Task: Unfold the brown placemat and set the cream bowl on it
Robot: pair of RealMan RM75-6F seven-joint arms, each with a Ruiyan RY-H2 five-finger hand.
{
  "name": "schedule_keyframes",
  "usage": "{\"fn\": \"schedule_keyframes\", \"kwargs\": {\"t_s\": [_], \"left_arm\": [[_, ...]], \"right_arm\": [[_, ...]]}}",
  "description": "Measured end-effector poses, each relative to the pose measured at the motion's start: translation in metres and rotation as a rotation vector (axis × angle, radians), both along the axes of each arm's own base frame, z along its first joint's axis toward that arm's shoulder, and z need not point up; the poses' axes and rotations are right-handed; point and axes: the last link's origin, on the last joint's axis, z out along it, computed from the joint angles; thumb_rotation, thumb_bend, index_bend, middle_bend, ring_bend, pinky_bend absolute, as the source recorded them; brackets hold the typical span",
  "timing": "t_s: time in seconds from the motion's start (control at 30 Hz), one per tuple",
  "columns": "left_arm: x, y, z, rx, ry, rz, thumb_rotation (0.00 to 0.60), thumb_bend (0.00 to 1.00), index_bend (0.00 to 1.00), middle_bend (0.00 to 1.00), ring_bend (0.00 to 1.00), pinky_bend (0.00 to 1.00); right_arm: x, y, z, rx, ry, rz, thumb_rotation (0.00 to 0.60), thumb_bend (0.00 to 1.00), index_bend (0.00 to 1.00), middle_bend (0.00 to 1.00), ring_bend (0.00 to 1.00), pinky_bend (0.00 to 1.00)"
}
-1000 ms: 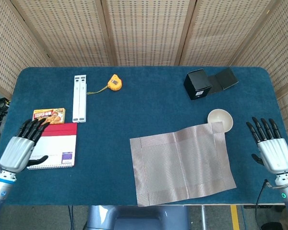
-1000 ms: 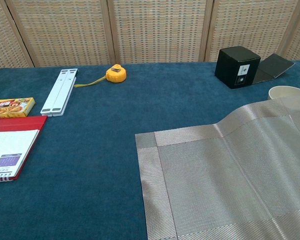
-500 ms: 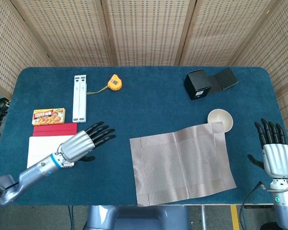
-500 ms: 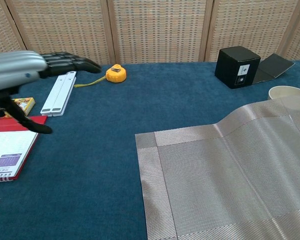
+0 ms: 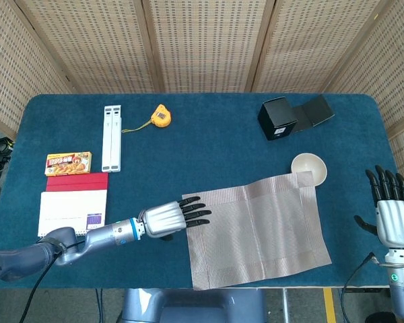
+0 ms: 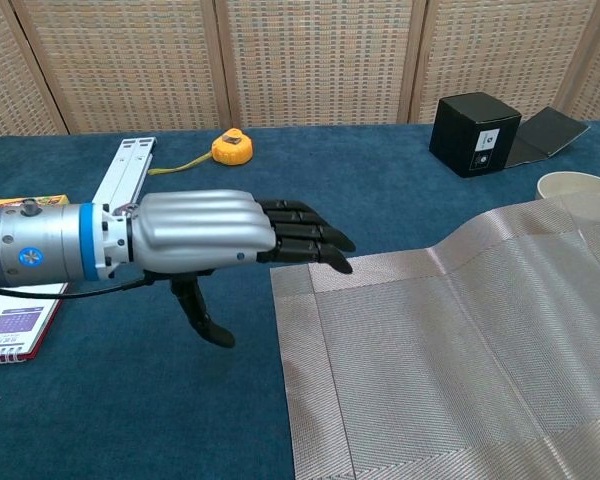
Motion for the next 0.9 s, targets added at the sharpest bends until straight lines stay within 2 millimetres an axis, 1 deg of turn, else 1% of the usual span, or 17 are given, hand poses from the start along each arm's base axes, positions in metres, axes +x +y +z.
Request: {"fn": "schedule_keyframes", "kwargs": {"t_s": [0.17, 0.57, 0.9], "left_arm": [[0.005, -0.007, -0.020, -0.025, 0.024, -0.014, 0.600, 0.00, 0.10, 0.00, 0.00, 0.00], [0.009, -0.009, -0.040, -0.040, 0.039, -0.010, 0.600, 0.00, 0.10, 0.00, 0.00, 0.00], [0.027, -0.008, -0.059, -0.035, 0.040, -0.044, 0.600, 0.00, 0.11, 0.00, 0.00, 0.00]], "right_arm": [[0.000, 0.001, 0.000, 0.005, -0.007, 0.000, 0.600, 0.00, 0.00, 0.00, 0.00, 0.00], [0.000, 0.000, 0.002, 0.013, -0.024, -0.007, 0.600, 0.00, 0.00, 0.00, 0.00, 0.00], [0.000, 0.001, 0.005, 0.014, -0.034, -0.008, 0.600, 0.00, 0.00, 0.00, 0.00, 0.00]]}}
